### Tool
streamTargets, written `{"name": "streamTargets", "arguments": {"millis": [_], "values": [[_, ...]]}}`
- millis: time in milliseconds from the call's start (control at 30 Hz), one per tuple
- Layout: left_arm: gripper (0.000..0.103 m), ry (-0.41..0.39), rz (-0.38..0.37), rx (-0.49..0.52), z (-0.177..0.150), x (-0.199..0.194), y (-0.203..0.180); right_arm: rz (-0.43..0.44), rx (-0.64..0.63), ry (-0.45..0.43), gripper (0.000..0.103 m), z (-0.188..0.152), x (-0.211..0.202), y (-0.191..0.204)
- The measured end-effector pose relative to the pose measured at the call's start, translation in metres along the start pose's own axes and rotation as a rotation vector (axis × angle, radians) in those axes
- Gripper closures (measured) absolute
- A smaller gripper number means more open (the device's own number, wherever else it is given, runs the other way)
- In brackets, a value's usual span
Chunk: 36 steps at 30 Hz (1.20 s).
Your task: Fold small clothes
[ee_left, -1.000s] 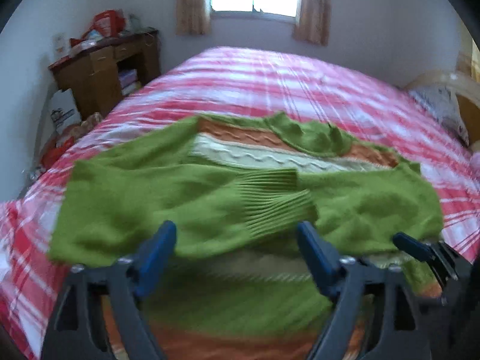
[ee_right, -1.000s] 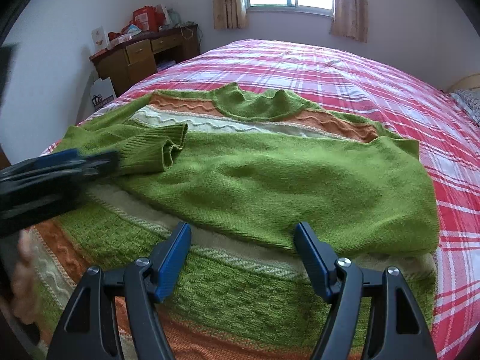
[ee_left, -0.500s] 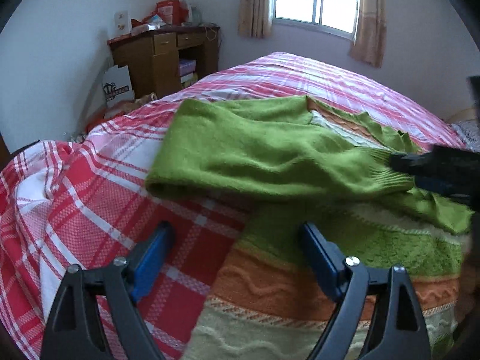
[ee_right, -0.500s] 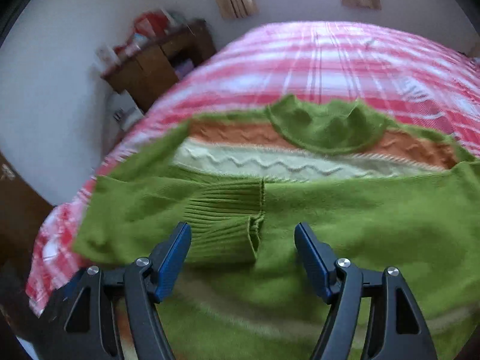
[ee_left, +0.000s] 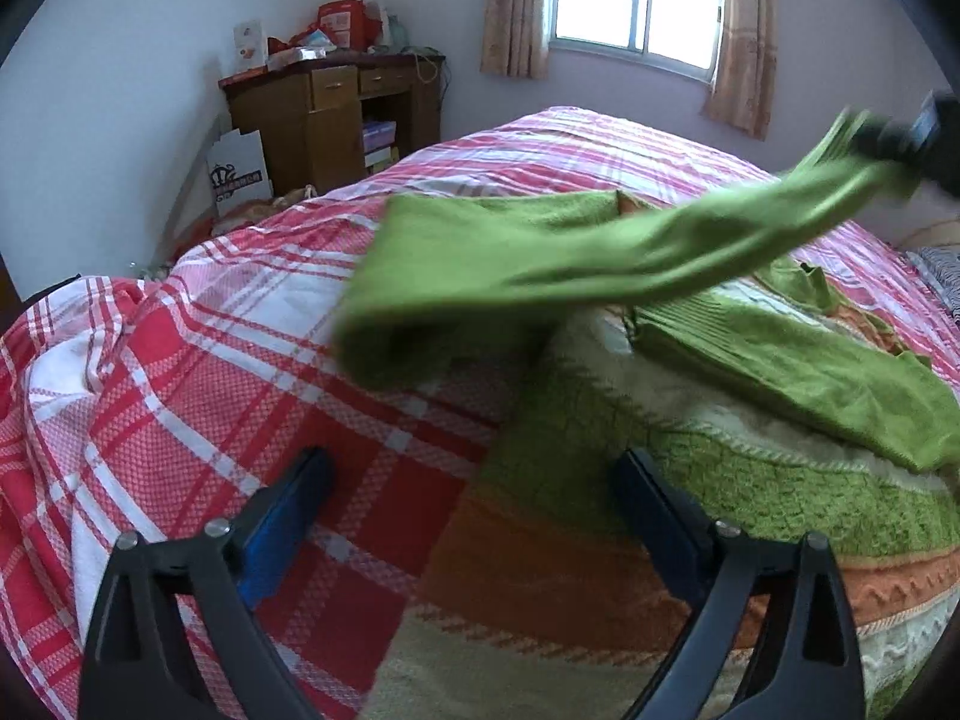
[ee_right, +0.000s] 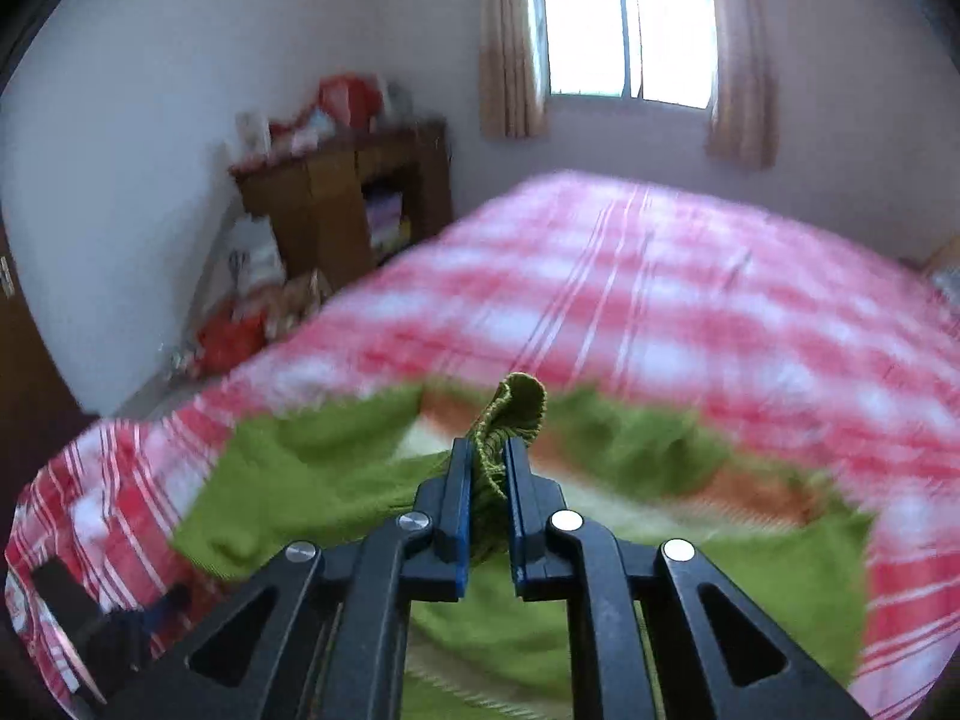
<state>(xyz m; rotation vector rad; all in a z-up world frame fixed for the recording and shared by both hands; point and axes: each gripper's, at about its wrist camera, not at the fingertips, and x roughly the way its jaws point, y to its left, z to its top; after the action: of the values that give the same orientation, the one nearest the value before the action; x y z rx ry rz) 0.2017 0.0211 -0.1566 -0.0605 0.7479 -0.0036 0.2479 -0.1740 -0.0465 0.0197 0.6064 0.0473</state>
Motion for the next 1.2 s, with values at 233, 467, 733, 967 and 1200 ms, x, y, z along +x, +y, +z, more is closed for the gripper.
{"name": "streamTargets", "arguments": {"millis": [233, 467, 733, 967, 1200], "values": [[0.003, 0.002, 0.014, 0.002, 0.0, 0.001, 0.0, -0.159, 0.023, -0.031, 0.094, 0.0, -0.046, -0.078], [0.0, 0.006, 0.034, 0.004, 0.0, 0.002, -0.002, -0.231, 0.135, 0.165, 0.093, -0.081, -0.011, -0.154], [0.0, 0.021, 0.027, 0.003, 0.002, 0.003, -0.001, -0.243, 0.192, 0.193, 0.086, -0.119, -0.021, -0.176], [0.0, 0.03, 0.069, 0.037, 0.013, -0.008, -0.005, -0.396, 0.2, 0.093, 0.086, -0.112, -0.084, -0.189], [0.0, -0.079, 0.065, 0.073, 0.049, -0.018, -0.029, -0.197, 0.159, 0.114, 0.086, -0.094, -0.052, -0.16]]}}
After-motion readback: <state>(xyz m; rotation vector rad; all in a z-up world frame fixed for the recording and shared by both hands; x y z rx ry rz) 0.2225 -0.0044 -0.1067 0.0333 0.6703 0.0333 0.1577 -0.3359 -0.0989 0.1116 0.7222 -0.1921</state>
